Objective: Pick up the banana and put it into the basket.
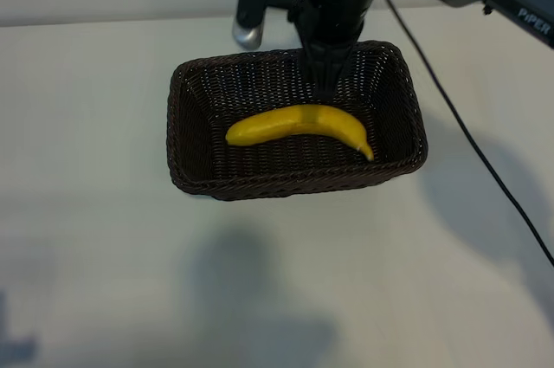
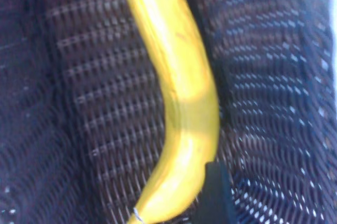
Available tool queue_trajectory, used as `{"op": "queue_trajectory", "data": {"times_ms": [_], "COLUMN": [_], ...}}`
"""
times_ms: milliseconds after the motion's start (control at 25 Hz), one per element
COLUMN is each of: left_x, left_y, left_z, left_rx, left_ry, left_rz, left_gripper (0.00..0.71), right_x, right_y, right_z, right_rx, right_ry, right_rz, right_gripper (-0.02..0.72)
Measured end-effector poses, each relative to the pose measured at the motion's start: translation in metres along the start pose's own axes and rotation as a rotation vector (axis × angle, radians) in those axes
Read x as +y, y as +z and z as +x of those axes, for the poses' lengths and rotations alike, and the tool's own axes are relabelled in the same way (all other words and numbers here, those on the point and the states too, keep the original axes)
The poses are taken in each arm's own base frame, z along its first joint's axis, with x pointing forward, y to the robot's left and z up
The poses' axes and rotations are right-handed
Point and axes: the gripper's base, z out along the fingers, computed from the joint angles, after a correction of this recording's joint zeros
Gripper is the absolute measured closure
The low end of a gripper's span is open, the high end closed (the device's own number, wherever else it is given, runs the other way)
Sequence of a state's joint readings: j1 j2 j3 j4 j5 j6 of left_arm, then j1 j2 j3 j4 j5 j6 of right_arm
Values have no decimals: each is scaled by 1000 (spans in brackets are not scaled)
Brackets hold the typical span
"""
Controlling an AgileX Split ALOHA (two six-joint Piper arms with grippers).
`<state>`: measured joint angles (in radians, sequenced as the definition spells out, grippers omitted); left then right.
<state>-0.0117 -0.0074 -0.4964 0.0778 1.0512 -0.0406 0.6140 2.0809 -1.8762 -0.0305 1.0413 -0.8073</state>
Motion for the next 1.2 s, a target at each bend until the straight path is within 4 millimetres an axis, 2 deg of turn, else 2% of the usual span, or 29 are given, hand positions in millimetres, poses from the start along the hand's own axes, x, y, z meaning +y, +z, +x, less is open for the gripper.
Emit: {"op": "queue_trajectory", "data": {"times_ms": [120,360,720,800,1040,1200], "left_x": [0,0,0,0,0,0], "left_y": [0,0,0,0,0,0], "left_z": [0,0,0,0,0,0], "left_rx": [0,0,0,0,0,0], "left_ry": [0,0,0,0,-1,-1], "left_rz": [0,0,0,0,0,0], "left_gripper": [138,138,138,138,138,138], "right_x": [-11,-42,-77,-86,-106,-109], "right_y": [0,-2,-8,-11,-25,-30], "right_z": [15,64,130,153,227,254], "right_rx": [27,97,107,118,176,202], "right_ry": [170,627,1090,1193,1436,1485], "right_rz": [-1,10,-3,15,59,72], "right_gripper": [136,137,137,137,138,138]}}
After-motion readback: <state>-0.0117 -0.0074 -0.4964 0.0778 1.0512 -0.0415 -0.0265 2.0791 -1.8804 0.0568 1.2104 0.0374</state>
